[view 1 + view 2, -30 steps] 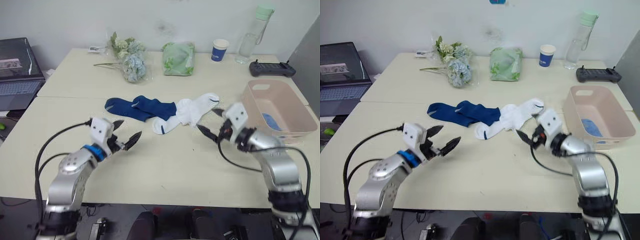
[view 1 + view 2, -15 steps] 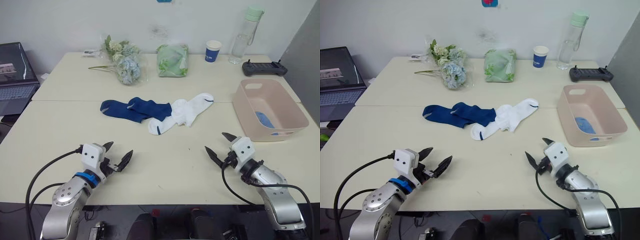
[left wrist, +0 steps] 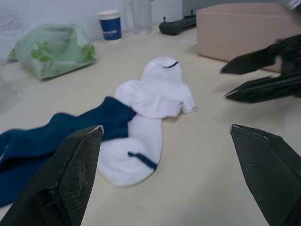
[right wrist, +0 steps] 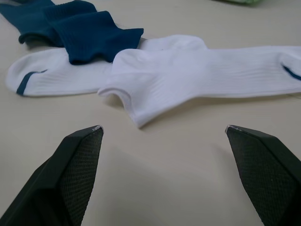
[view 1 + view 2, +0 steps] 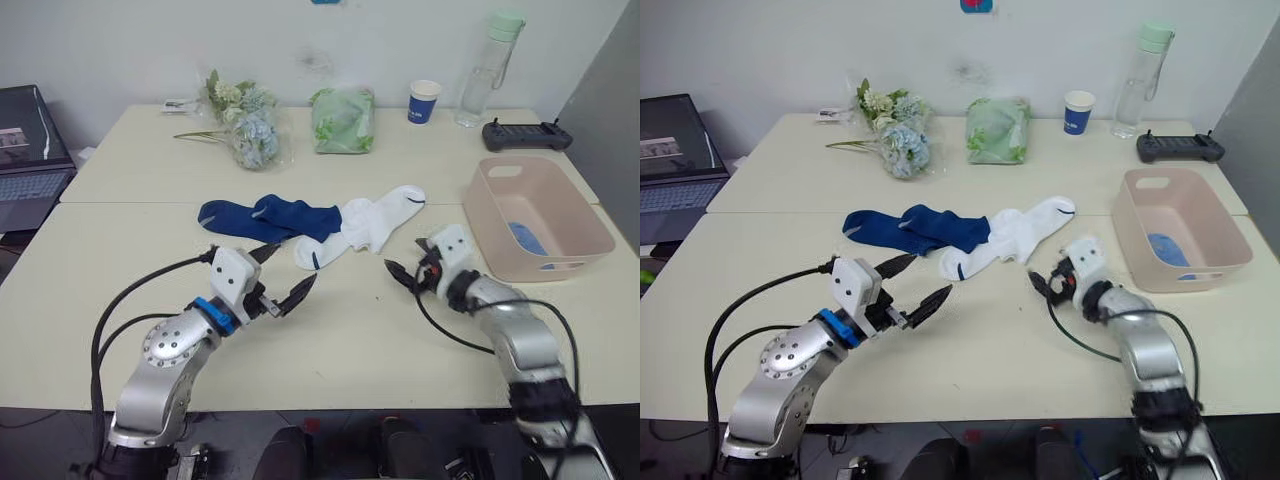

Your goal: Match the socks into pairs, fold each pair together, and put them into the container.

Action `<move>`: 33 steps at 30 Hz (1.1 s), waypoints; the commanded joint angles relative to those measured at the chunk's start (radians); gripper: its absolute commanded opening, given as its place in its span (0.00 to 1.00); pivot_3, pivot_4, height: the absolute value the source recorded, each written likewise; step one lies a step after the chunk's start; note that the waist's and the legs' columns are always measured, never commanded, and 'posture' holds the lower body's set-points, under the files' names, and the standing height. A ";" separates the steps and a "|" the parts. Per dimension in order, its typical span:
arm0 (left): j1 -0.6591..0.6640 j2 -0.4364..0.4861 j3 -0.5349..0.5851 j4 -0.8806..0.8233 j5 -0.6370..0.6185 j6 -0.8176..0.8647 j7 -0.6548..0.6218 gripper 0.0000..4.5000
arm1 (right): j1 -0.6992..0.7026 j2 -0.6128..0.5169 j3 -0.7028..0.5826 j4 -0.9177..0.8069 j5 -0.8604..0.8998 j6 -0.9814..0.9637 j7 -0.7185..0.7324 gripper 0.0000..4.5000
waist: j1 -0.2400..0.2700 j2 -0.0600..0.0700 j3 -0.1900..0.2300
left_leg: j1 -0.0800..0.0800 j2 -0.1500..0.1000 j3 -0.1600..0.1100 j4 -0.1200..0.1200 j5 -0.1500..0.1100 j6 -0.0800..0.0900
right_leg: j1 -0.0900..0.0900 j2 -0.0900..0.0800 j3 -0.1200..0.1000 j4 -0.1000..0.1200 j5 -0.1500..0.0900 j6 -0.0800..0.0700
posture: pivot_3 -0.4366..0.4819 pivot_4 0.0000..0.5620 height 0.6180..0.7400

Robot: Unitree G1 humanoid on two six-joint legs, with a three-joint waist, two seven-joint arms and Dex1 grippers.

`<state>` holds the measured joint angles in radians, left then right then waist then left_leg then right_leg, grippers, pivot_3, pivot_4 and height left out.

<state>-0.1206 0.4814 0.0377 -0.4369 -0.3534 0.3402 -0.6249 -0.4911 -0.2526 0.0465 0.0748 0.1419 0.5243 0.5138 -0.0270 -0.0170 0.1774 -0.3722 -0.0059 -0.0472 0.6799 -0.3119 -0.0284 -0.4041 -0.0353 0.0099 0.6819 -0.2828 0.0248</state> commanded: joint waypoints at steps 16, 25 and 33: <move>0.000 0.005 0.006 -0.084 -0.027 0.045 0.052 1.00 | -0.097 0.072 0.017 0.108 0.048 0.100 0.014 0.17 | -0.003 0.000 0.000 | -0.002 0.000 0.000 0.000 0.000 0.000 | -0.001 -0.001 0.000 0.000 0.000 0.000 | 0.48 0.27 1.00; -0.026 0.012 -0.002 -0.058 -0.030 0.044 0.032 1.00 | -0.104 0.049 0.013 0.113 0.052 0.095 0.018 0.00 | -0.003 0.000 0.000 | -0.002 0.000 0.000 0.000 0.000 0.000 | -0.001 -0.001 0.000 0.000 0.000 0.000 | 0.48 0.27 1.00; -0.033 0.020 -0.003 -0.038 -0.014 0.032 0.013 1.00 | -0.099 0.064 -0.017 0.079 0.081 0.189 -0.026 0.28 | -0.003 0.000 0.000 | -0.002 0.000 0.000 0.000 0.000 0.000 | -0.001 -0.001 0.000 0.000 0.000 0.000 | 0.48 0.27 1.00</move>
<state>-0.1429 0.4913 0.0349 -0.4614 -0.3711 0.3877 -0.6034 -0.5759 -0.1936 0.0555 0.1811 0.2099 0.6992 0.5153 -0.0301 -0.0171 0.1771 -0.3738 -0.0058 -0.0472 0.6800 -0.3119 -0.0284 -0.4055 -0.0359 0.0100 0.6819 -0.2827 0.0250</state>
